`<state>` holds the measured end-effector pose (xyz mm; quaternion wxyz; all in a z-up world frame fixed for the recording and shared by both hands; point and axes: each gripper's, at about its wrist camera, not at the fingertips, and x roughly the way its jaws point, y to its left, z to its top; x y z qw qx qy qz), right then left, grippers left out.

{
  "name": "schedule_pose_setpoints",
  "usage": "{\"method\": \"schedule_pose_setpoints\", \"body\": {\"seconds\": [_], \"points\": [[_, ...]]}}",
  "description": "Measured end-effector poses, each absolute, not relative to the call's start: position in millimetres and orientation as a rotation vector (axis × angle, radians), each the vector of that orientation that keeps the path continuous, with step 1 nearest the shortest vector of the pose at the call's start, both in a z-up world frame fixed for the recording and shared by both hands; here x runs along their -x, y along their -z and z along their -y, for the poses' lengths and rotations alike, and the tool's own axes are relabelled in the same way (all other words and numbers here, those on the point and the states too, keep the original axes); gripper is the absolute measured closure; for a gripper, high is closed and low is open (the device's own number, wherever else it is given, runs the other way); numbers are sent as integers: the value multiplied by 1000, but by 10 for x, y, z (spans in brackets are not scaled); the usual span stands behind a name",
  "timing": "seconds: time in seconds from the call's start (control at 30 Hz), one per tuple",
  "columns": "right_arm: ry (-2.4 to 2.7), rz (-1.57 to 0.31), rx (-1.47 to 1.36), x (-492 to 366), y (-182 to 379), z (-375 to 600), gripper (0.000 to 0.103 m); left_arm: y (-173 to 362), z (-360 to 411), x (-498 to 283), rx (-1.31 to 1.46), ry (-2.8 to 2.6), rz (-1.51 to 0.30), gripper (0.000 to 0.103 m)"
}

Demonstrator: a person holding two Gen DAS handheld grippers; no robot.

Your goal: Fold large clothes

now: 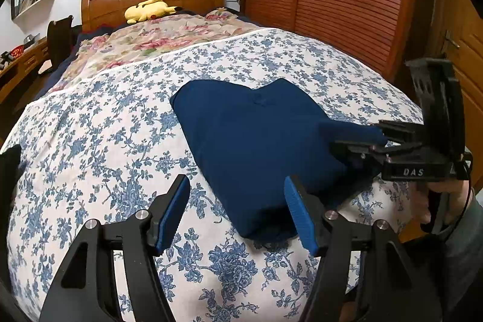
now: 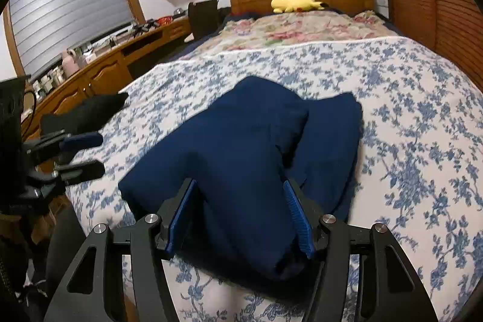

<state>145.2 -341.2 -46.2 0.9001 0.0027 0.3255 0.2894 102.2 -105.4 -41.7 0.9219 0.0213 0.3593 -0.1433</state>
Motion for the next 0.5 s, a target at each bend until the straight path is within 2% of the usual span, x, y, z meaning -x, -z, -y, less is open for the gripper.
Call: {"method": "schedule_pose_setpoints", "body": {"seconds": [0.07, 0.1, 0.17, 0.2, 0.23, 0.33, 0.5], "points": [[-615, -683, -10, -1487, 488, 3427, 47, 436, 1040, -1025, -41, 293, -740, 37], [-618, -686, -5, -1498, 497, 3433, 52, 446, 1034, -1024, -41, 292, -742, 37], [-632, -686, -5, -1507, 506, 3426, 66, 460, 1025, -1026, -43, 290, -744, 37], [-648, -681, -24, -1491, 490, 3446, 80, 463, 1027, -1030, -44, 289, -745, 37], [-662, -672, -46, -1483, 462, 3479, 84, 463, 1028, -1030, -44, 288, -746, 37], [-675, -637, -55, -1457, 426, 3530, 90, 464, 1023, -1033, -40, 287, -746, 37], [-630, -543, -52, -1321, 281, 3709, 93, 462, 1026, -1038, -46, 288, -744, 37]]}}
